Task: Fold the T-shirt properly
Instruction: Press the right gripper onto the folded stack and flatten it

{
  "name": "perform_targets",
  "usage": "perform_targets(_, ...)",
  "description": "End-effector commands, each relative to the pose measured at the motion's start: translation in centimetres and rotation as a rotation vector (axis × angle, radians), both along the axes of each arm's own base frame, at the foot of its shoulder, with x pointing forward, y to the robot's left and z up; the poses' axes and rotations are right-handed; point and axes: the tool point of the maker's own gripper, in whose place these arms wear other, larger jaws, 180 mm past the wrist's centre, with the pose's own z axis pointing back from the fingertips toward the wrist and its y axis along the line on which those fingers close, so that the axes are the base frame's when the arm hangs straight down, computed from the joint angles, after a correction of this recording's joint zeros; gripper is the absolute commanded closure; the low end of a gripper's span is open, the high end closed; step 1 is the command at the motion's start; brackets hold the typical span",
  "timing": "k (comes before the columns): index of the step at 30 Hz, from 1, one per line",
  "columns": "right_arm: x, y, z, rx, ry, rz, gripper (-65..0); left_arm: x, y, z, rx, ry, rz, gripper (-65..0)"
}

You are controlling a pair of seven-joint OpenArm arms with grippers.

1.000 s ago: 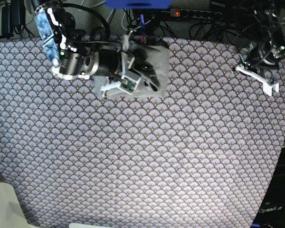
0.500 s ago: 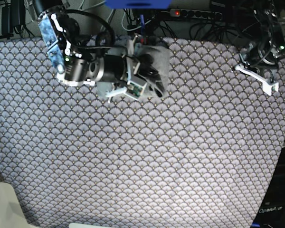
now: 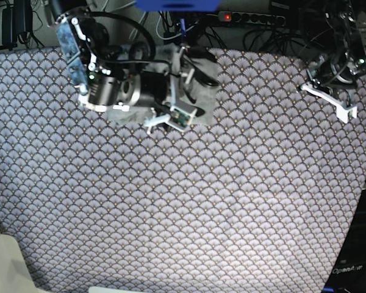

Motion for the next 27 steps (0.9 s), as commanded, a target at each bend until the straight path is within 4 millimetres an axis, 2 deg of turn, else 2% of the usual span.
perform_targets(1,0.9,0.8,2.1,0.059,-0.05,0.008,-40.2,0.4,0.4,0.7,0.016,-0.025,-0.007,0.0)
perform_targets(7,1.2,1.1,2.0,0.022,-0.043,0.011,-40.1,-0.8,0.6,0.1,0.019,0.001,0.0,0.0)
perform_targets(15,0.8,-1.3,0.0,-0.067,-0.03,0.015,-37.3,-0.6,0.5,0.1,0.02,-0.003,-0.003,0.0)
perform_targets(21,-1.5,-1.9,-1.5,-0.078,0.036,0.019,-37.3,0.3,0.5,0.6,0.018,-0.027,-0.005,0.0)
perform_targets(27,-2.3,-2.1,-1.5,0.013,0.083,-0.059,-37.3,0.6,0.8,-0.2,0.005,-0.009,0.013,0.0)
